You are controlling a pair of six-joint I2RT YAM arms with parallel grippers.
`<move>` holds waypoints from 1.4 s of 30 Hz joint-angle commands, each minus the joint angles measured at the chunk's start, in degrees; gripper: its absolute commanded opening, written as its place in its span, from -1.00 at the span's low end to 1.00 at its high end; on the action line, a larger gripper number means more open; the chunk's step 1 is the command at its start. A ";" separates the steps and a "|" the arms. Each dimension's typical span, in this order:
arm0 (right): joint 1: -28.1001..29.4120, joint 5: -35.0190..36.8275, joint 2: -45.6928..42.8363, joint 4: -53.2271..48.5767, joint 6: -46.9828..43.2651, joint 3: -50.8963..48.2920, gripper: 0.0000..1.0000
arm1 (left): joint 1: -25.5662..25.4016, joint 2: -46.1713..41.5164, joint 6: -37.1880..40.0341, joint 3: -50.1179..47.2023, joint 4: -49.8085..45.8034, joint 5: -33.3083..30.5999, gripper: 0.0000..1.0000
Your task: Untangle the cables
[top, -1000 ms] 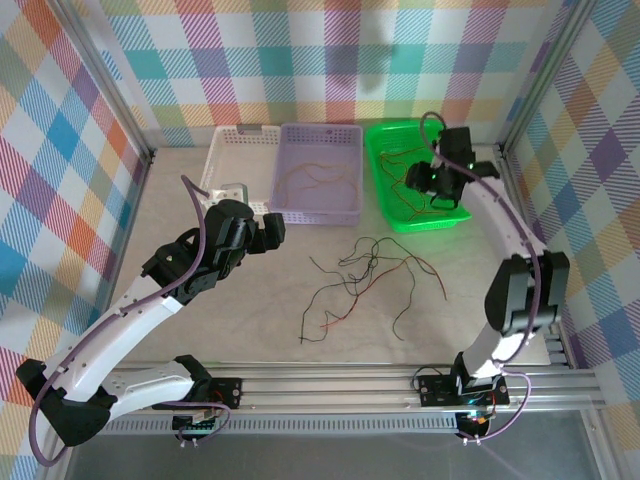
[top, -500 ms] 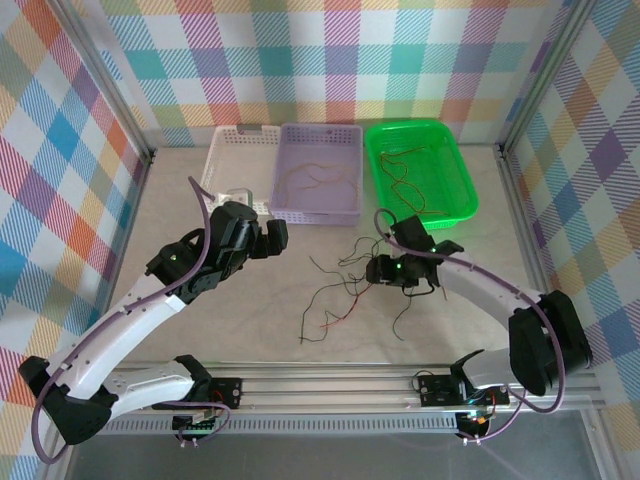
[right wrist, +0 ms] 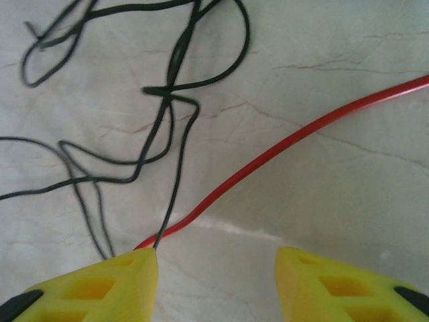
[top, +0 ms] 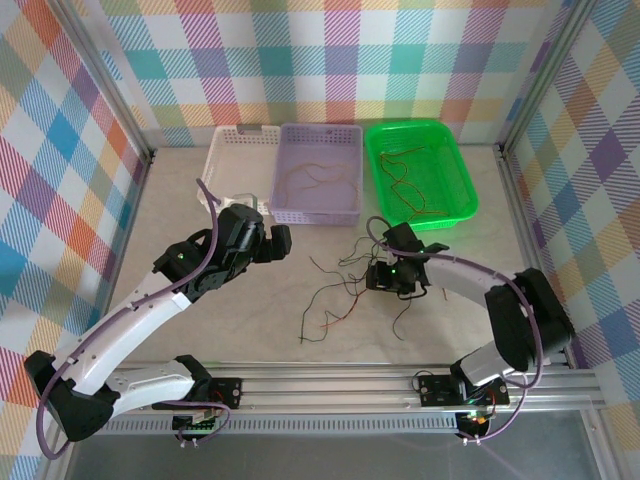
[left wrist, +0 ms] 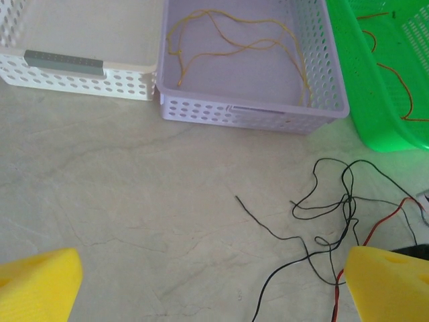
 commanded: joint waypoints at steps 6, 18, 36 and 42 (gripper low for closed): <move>-0.86 4.26 3.33 0.72 3.67 3.29 -0.02 | 0.39 -0.10 -0.84 -1.09 -1.20 0.34 1.00; -3.13 4.58 8.95 -0.26 4.65 7.17 -0.08 | 0.43 0.47 -0.62 -1.31 -0.94 0.99 1.00; -3.22 8.04 18.02 -5.90 0.06 18.59 -0.25 | 0.40 0.69 -0.49 -1.66 -0.63 2.14 1.00; -3.20 7.78 20.44 -6.54 -0.57 21.12 -0.37 | 0.41 0.74 -0.25 -1.91 -0.58 2.35 1.00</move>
